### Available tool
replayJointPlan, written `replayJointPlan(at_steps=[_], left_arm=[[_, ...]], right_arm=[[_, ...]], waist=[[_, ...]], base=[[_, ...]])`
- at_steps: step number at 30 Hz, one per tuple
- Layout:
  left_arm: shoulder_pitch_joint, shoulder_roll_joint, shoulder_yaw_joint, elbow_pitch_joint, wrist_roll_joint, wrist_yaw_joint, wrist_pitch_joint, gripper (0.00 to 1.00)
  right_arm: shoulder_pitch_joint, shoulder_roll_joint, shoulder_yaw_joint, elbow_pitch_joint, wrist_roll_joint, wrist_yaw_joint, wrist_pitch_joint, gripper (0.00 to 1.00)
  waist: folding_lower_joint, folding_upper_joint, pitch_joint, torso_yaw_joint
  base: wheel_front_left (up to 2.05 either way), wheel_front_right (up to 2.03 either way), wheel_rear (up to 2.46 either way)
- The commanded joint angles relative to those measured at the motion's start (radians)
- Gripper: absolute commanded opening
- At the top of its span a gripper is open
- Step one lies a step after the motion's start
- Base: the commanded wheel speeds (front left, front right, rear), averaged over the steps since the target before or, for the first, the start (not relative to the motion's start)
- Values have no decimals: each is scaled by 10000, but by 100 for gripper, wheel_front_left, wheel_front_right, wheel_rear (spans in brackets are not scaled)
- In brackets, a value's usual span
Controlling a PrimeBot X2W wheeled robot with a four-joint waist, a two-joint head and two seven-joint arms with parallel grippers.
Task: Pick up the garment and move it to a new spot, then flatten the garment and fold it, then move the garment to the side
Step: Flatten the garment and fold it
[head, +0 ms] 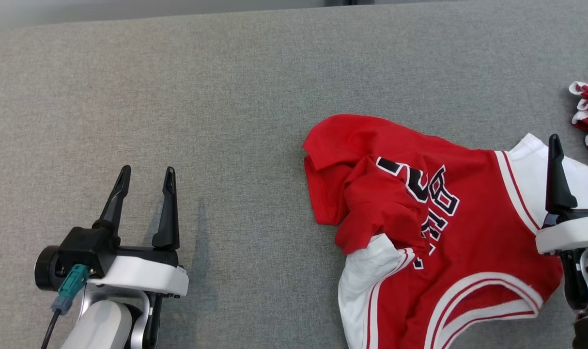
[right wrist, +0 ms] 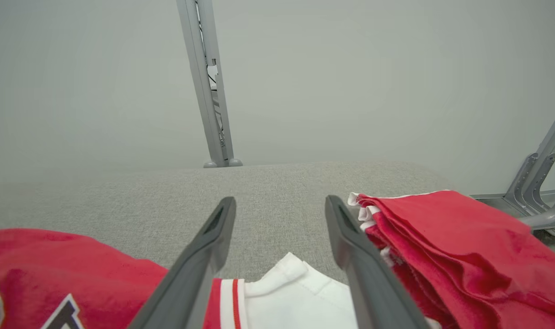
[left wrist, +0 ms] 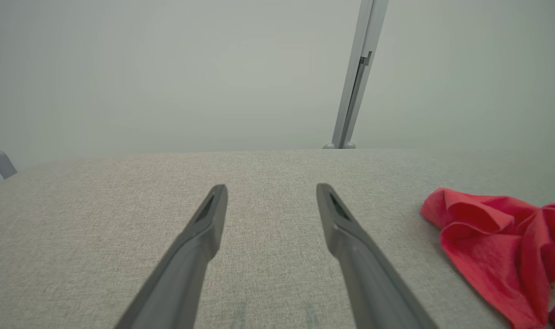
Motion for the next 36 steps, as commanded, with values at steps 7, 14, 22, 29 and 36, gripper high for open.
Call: replayJointPlan(at_steps=[7,14,22,29,36], left_arm=[[213,95,98,2,38,93,-97,100],[569,78,71,-24,4,168,-105,100],[800,100,-43,-173,-50,212,-48,100],[81,-20,-576,-139,139,-174,230,100],[-1728,-860,-1840,653,123,-1180,1320,100]], right_arm=[[1027,448,453,-2044,-625,-1,-40,100],[2099,773,851,-3245,-994,-1,256,100],[2868,1004,704,-4067,-964,-1,712,100],[2838,1077,702,-4304,-936,-1,831,100],[2527,1113,871,-4347,-854,-1,746,100]], waist=[[0,0,-494,-130],[0,0,-1071,-152],[0,0,-1317,-184],[0,0,-1162,-196],[0,0,-655,-507]], base=[[0,0,0],[0,0,0],[0,0,0],[0,0,0],[0,0,0]])
